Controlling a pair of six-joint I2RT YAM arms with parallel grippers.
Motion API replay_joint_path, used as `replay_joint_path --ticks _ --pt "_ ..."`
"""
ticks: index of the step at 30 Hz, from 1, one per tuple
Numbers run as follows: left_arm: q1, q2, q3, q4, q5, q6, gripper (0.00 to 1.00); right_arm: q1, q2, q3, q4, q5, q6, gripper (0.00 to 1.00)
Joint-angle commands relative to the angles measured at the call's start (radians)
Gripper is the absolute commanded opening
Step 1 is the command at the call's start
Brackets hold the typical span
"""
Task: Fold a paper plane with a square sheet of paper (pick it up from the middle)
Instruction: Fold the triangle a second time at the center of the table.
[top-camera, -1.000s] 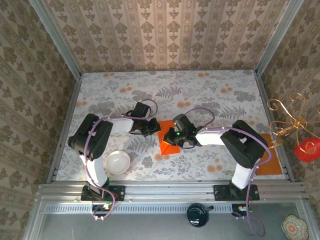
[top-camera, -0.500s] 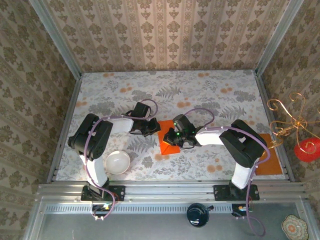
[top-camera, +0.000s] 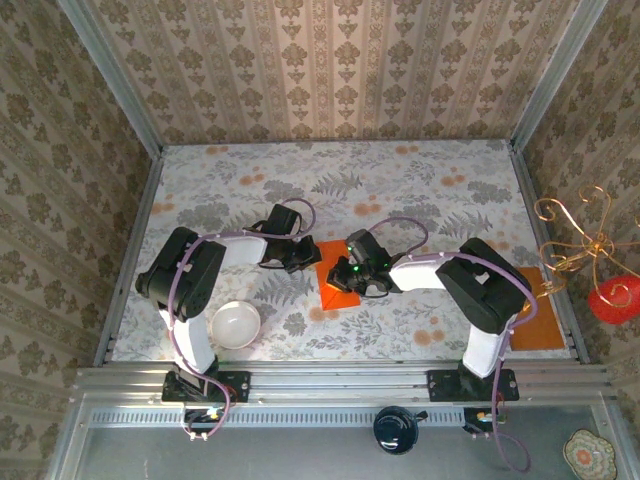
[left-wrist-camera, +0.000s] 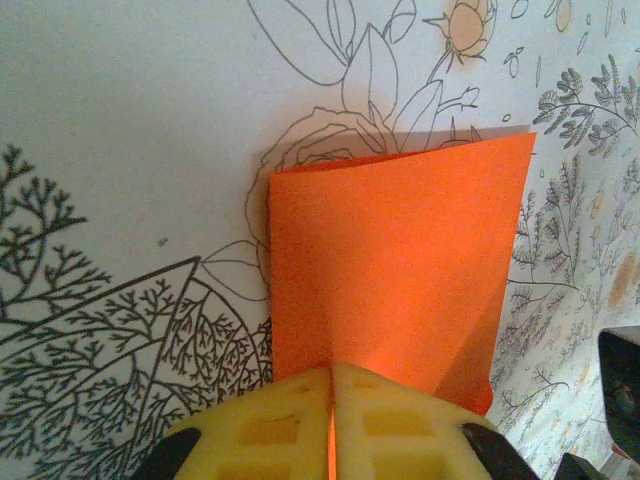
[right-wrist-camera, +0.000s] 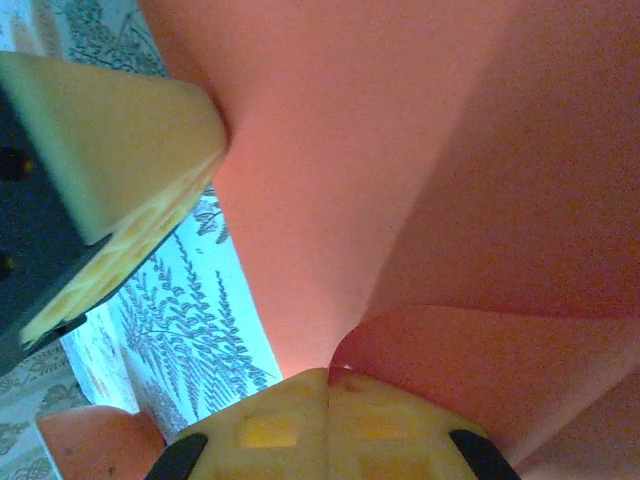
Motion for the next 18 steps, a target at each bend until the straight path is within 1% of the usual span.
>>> replay_joint_path --ticks 1,13,18 --pt "-0.009 0.022 -0.006 -0.064 -0.024 0.013 0.12 0.003 0.017 -0.016 0.0 0.03 0.019 0.0" --pt "-0.009 0.007 -0.006 -0.069 -0.024 0.014 0.12 0.003 0.027 -0.018 -0.011 0.036 0.036 0.01" --pt "-0.009 -0.034 0.005 -0.082 -0.021 0.019 0.13 0.003 0.031 -0.016 -0.016 0.036 0.048 0.05"
